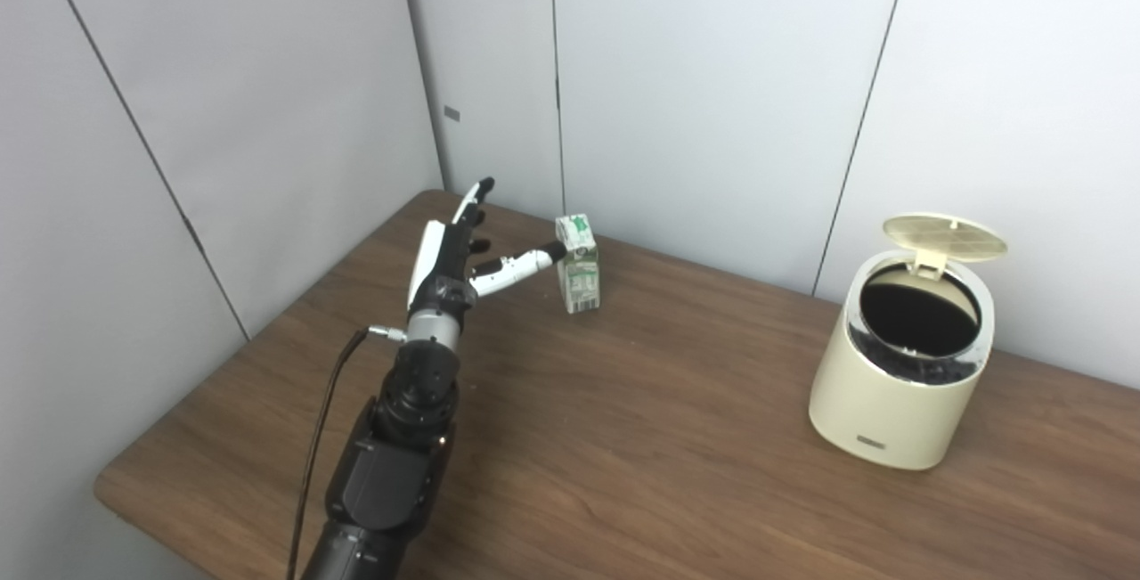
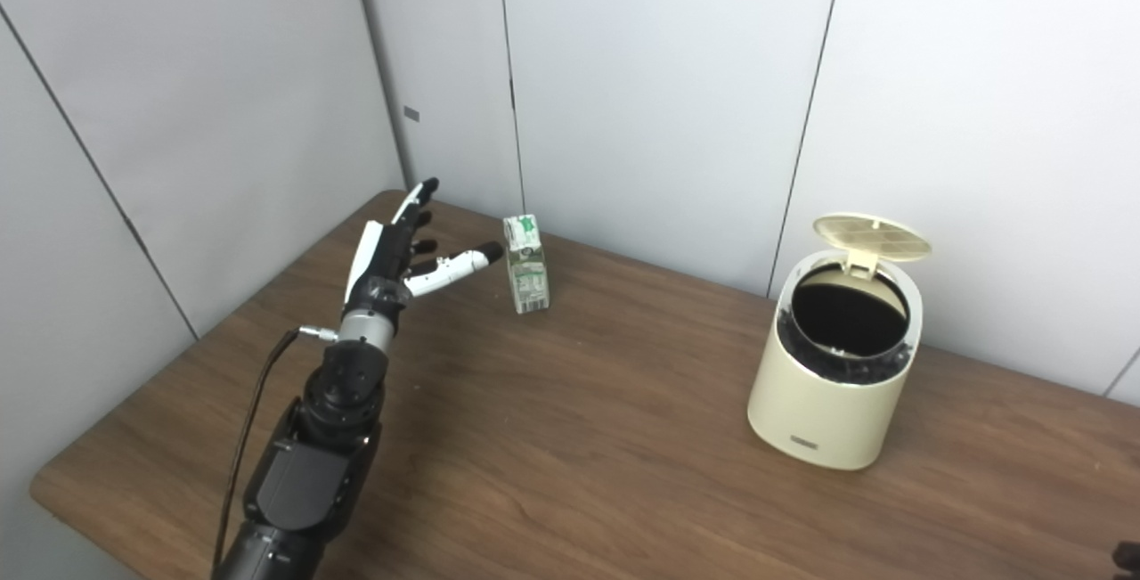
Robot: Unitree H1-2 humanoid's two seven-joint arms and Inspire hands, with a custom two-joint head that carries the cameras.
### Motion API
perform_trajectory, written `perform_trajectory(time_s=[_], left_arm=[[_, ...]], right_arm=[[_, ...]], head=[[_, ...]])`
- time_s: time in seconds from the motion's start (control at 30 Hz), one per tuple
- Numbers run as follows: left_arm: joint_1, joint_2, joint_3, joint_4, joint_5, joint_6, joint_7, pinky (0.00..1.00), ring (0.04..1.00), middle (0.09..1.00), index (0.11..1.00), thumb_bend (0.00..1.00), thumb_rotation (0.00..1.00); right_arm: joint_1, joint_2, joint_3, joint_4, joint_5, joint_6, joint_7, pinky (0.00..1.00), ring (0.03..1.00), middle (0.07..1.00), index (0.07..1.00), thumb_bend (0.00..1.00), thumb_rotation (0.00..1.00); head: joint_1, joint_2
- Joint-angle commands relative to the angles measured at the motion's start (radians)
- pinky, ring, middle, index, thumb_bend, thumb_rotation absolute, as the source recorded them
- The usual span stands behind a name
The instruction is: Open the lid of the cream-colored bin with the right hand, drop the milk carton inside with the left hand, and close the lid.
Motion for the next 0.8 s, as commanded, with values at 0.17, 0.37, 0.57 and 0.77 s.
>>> perform_trajectory(time_s=[0.17, 0.37, 0.57, 0.77], left_arm=[[-0.087, 0.116, -0.065, 0.068, 0.011, 0.07, -0.092, 0.82, 0.92, 0.957, 0.976, 1.0, 0.42], [-0.131, 0.141, -0.095, 0.168, 0.011, 0.035, -0.101, 0.8, 0.893, 0.928, 0.953, 1.0, 0.44], [-0.181, 0.129, -0.083, 0.259, -0.03, 0.01, -0.098, 0.86, 0.927, 0.95, 0.973, 1.0, 0.4], [-0.217, 0.135, -0.113, 0.318, -0.016, 0.002, -0.099, 0.83, 0.92, 0.952, 0.978, 1.0, 0.37]], right_arm=[[0.0, -0.01, -0.007, -0.025, 0.001, -0.035, -0.005, 0.39, 0.576, 0.619, 0.581, 0.51, 0.74], [0.015, -0.004, -0.007, -0.043, 0.003, -0.029, -0.005, 0.4, 0.583, 0.626, 0.586, 0.53, 0.75], [0.03, 0.008, -0.01, -0.077, 0.004, 0.006, -0.005, 0.39, 0.584, 0.628, 0.585, 0.56, 0.75], [0.042, 0.018, -0.009, -0.102, -0.008, 0.031, -0.007, 0.38, 0.589, 0.634, 0.587, 0.57, 0.74]], head=[[-0.014, 0.002], [-0.03, 0.003], [-0.046, 0.001], [-0.064, -0.002]])
